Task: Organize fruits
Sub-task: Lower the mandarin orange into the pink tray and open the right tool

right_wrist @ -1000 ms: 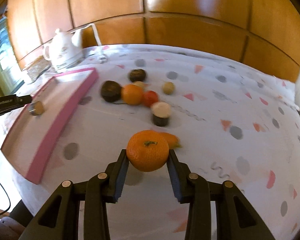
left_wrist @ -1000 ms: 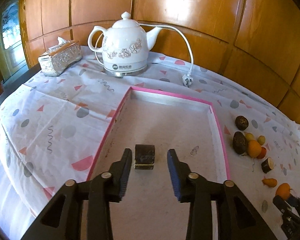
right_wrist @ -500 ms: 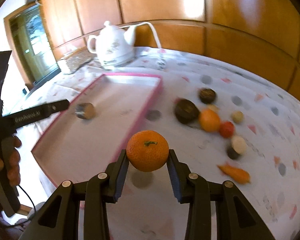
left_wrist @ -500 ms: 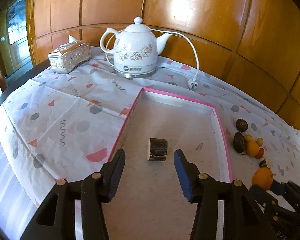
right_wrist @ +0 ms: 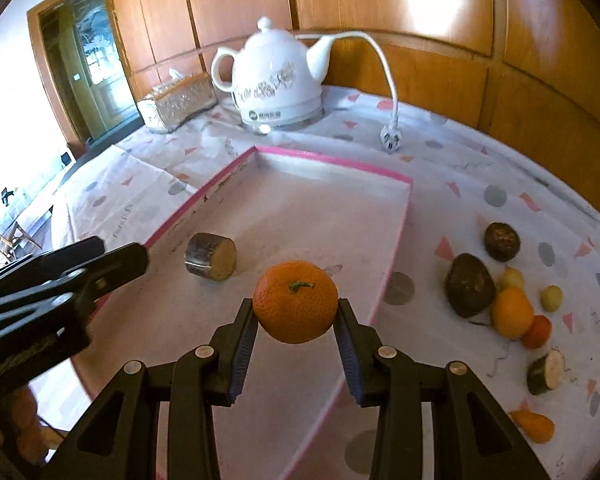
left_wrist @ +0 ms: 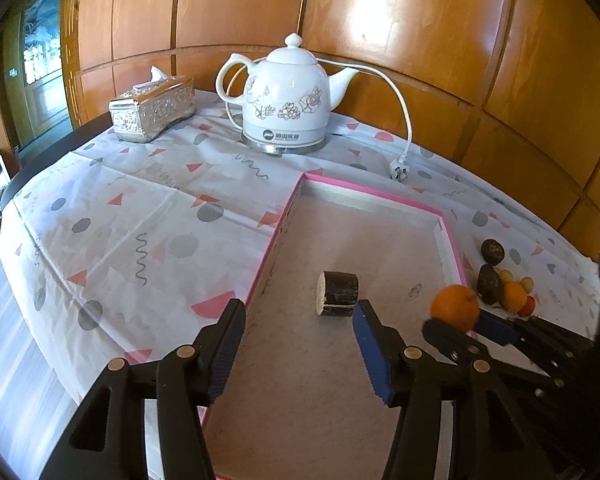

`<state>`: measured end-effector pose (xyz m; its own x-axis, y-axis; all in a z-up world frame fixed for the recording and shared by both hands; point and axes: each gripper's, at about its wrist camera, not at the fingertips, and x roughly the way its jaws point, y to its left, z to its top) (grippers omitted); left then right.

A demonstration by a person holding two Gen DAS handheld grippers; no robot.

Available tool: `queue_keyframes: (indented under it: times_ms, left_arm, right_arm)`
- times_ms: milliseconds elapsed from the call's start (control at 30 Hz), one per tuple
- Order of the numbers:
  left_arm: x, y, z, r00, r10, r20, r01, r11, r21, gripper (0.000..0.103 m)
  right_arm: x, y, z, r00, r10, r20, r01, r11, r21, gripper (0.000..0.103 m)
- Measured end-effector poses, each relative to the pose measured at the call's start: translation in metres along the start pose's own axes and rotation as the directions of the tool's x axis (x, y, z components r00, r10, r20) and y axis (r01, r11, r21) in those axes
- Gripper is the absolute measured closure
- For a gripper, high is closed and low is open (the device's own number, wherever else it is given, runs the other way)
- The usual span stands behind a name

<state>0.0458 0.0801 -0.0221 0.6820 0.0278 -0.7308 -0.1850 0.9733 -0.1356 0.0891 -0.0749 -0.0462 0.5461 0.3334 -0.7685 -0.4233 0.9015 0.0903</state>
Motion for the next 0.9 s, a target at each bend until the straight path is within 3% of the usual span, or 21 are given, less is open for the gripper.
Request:
queue_keyframes:
  times_ms: [167, 300, 633, 900]
  left_arm:
    - [0.003, 0.000, -0.003, 1.000, 0.001, -0.013, -0.001, 1.000, 0.000, 0.046]
    - [0.001, -0.001, -0.004, 1.000, -0.002, -0.009, 0.002, 1.000, -0.003, 0.040]
    - [-0.004, -0.012, -0.005, 1.000, -0.017, -0.004, 0.017, 1.000, 0.019, 0.039]
    - [-0.007, -0.029, -0.009, 0.999, -0.050, -0.011, 0.050, 0.996, 0.070, 0.039]
  right_arm:
    - [0.009, 0.001, 0.001, 1.000, -0.009, -0.007, 0.009, 1.000, 0.020, 0.060]
    - [0.002, -0.001, -0.001, 1.000, -0.013, 0.017, 0.012, 0.999, 0.031, 0.043]
    - [-0.038, -0.021, -0.016, 0.991, -0.083, 0.104, 0.070, 0.990, 0.126, 0.043]
    - [-0.061, -0.066, -0.045, 0.986, -0.140, 0.090, 0.115, 0.964, 0.242, 0.043]
